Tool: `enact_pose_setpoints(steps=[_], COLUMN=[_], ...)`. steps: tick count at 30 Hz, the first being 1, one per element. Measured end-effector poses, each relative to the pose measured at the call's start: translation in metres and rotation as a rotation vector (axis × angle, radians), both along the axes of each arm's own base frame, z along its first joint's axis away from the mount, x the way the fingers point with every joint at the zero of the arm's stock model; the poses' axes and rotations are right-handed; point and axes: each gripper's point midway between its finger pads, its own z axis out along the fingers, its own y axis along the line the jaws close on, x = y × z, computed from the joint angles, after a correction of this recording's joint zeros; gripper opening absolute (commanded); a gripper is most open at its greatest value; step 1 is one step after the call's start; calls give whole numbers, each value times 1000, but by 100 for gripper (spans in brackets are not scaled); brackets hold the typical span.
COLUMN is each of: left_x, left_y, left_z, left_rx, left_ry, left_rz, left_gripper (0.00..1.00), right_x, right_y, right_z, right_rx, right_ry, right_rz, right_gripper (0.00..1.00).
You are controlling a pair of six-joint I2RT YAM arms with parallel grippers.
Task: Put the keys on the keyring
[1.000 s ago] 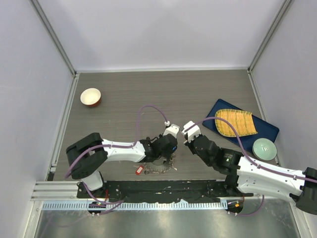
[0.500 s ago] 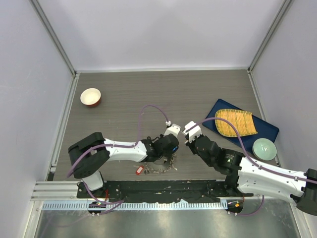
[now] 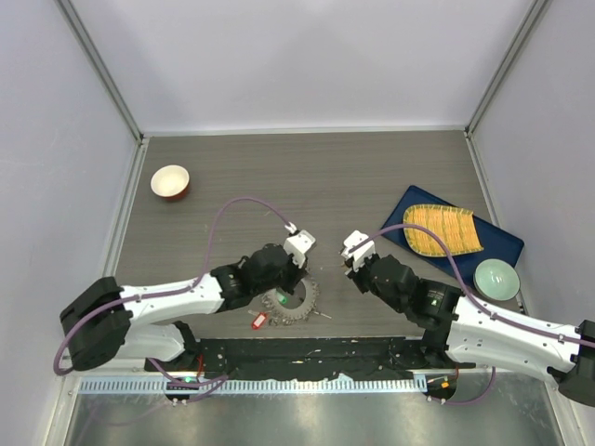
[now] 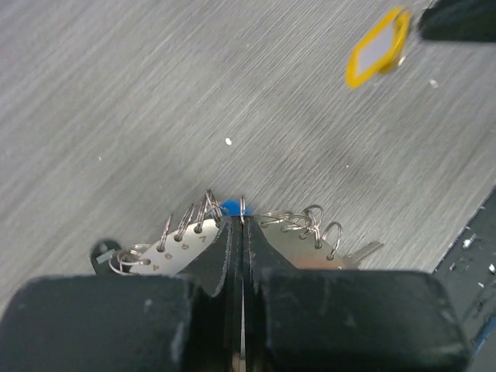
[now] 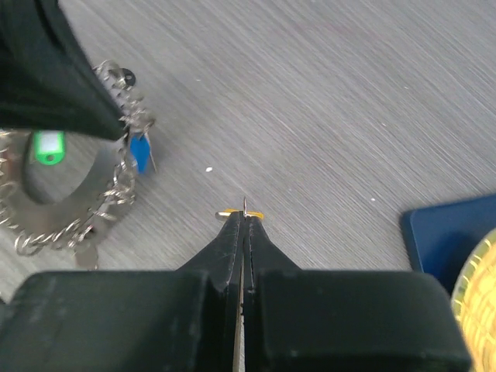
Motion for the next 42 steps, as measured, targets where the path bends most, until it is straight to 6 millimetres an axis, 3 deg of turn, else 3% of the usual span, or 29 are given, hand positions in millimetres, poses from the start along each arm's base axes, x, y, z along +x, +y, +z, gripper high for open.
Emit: enact_pose_setpoints(steps=[7, 13, 18, 30, 42], left_x=[0, -21, -36, -40, -41], left_y=[9, 1, -5, -7, -8], left_z=[33, 52, 56, 57, 55], left_rx=[-105, -130, -157, -182, -184], left_ry=[-116, -211, -227, -252, -248], left_rz=[-231, -487, -610, -647, -656], left_gripper=[0, 0, 0, 0, 0], right_x=[-19, -30, -35, -54, -47], right_y=[25, 47, 52, 63, 60], right_z=[2, 19, 20, 10, 11], right_rx=[-10, -23, -45, -62, -73], right_ry=[25, 12, -5, 33, 14], right_rz=[202, 359, 431, 570, 532], right_gripper=[1, 1, 1, 1, 1])
